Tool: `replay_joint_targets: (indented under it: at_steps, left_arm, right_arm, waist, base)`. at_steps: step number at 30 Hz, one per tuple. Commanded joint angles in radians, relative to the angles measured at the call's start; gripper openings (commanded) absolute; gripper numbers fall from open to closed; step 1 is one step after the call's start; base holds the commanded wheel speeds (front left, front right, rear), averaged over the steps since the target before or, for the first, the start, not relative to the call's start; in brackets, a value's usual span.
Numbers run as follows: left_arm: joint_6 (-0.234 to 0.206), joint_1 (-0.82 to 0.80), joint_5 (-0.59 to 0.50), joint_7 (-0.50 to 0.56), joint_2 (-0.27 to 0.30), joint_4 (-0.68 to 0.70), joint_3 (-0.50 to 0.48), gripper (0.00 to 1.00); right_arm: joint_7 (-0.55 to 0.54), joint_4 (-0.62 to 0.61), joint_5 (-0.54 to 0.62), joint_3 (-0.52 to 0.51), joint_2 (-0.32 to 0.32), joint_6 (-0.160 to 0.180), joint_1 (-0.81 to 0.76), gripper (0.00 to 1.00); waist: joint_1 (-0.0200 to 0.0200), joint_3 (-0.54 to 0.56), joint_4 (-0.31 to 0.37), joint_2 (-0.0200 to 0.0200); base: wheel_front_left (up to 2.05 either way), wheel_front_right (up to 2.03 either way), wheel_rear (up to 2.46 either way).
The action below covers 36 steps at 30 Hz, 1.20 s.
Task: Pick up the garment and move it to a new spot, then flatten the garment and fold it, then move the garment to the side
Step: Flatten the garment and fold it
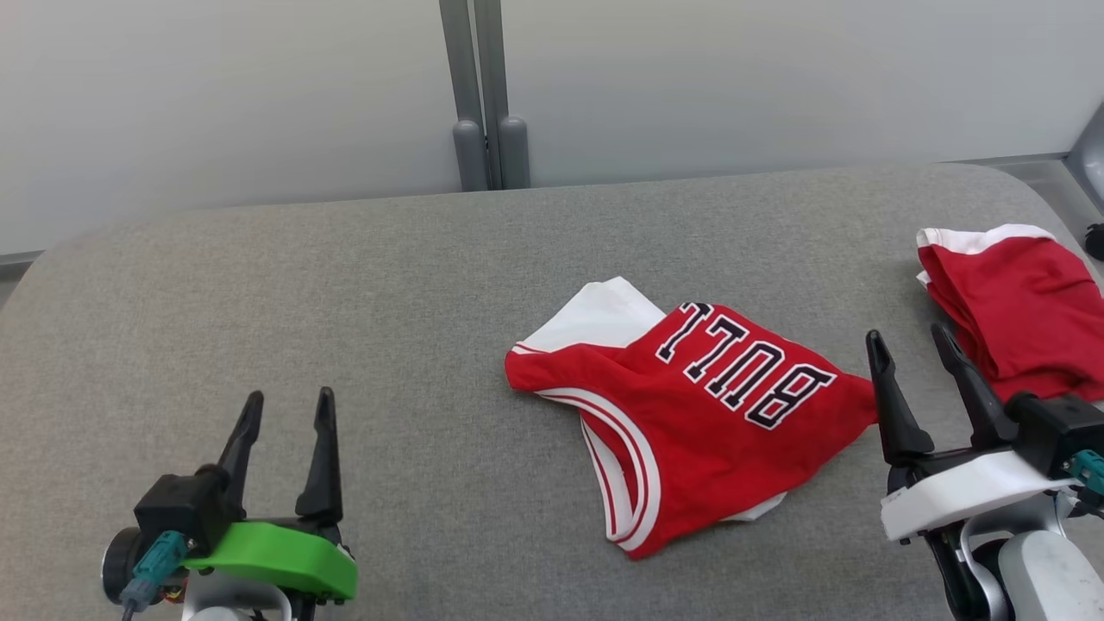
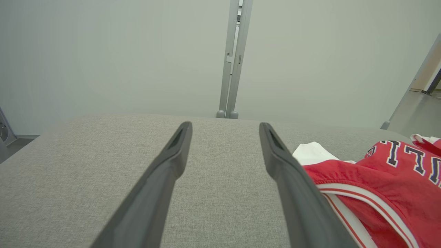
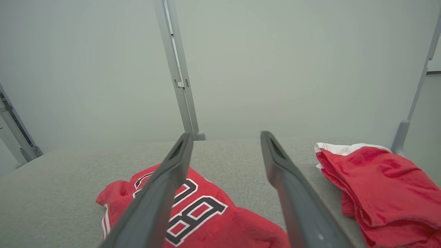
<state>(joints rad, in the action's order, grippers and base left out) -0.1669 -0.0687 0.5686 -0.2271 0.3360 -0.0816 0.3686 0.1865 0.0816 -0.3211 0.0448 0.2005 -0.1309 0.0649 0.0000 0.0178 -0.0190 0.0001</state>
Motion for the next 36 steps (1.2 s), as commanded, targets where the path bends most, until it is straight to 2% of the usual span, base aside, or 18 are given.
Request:
replay_joint_targets:
  at_steps: [1, 4, 9, 13, 16, 20, 24, 33, 34, 36]
  left_arm:
    - [0.017, 0.01, 0.006, -0.002, 0.003, 0.006, 0.012, 1.0]
    - [0.096, -0.009, 0.0, 0.035, 0.003, 0.012, 0.088, 1.0]
    - [0.215, -0.065, 0.016, 0.208, -0.032, -0.044, 0.248, 1.0]
    - [0.262, -0.121, 0.036, 0.314, -0.085, -0.102, 0.339, 1.0]
    - [0.278, -0.161, 0.054, 0.38, -0.12, -0.163, 0.392, 1.0]
    - [0.289, -0.212, 0.06, 0.415, -0.154, -0.257, 0.439, 1.0]
    - [0.293, -0.246, 0.068, 0.403, -0.172, -0.326, 0.462, 1.0]
    - [0.296, -0.29, 0.075, 0.359, -0.182, -0.453, 0.485, 1.0]
    - [0.297, -0.295, 0.081, 0.353, -0.185, -0.466, 0.489, 0.81]
    - [0.297, -0.299, 0.089, 0.345, -0.19, -0.481, 0.499, 0.07]
  right_arm:
    - [0.008, -0.007, 0.007, -0.008, -0.003, 0.0, -0.004, 1.0]
    - [0.015, -0.014, 0.007, -0.023, -0.006, 0.0, -0.003, 1.0]
    - [0.005, -0.027, 0.01, -0.031, -0.002, 0.0, 0.019, 1.0]
    - [-0.001, -0.036, 0.015, -0.033, 0.0, 0.0, 0.037, 1.0]
    - [-0.002, -0.039, 0.015, -0.024, -0.003, 0.0, 0.052, 1.0]
    - [0.003, -0.033, 0.014, -0.011, -0.01, 0.0, 0.069, 1.0]
    - [0.012, -0.025, 0.014, -0.016, -0.008, 0.0, 0.076, 1.0]
    - [0.021, -0.002, 0.009, -0.005, -0.015, 0.0, 0.082, 1.0]
    - [0.021, 0.001, 0.009, -0.004, -0.014, 0.0, 0.083, 1.0]
    - [0.023, 0.007, 0.008, -0.003, -0.012, 0.0, 0.084, 1.0]
  waist:
    - [0.0, -0.003, 0.005, -0.0001]
    - [0.0, -0.01, 0.014, -0.0001]
    - [0.0, -0.037, 0.037, -0.0001]
    - [0.0, -0.063, 0.067, -0.0001]
    - [0.0, -0.085, 0.094, -0.0001]
    - [0.0, -0.112, 0.137, -0.0001]
    - [0.0, -0.133, 0.163, -0.0001]
    - [0.0, -0.14, 0.161, -0.0001]
    - [0.0, -0.138, 0.158, -0.0001]
    - [0.0, -0.134, 0.152, -0.0001]
  base:
    - [0.0, 0.0, 0.0]
    - [0.0, 0.0, 0.0]
    - [0.0, 0.0, 0.0]
    - [0.0, 0.0, 0.0]
    - [0.0, 0.0, 0.0]
    - [0.0, 0.0, 0.0]
    - [0.0, 0.0, 0.0]
    - [0.0, 0.0, 0.0]
    - [0.0, 0.0, 0.0]
    - [0.0, 0.0, 0.0]
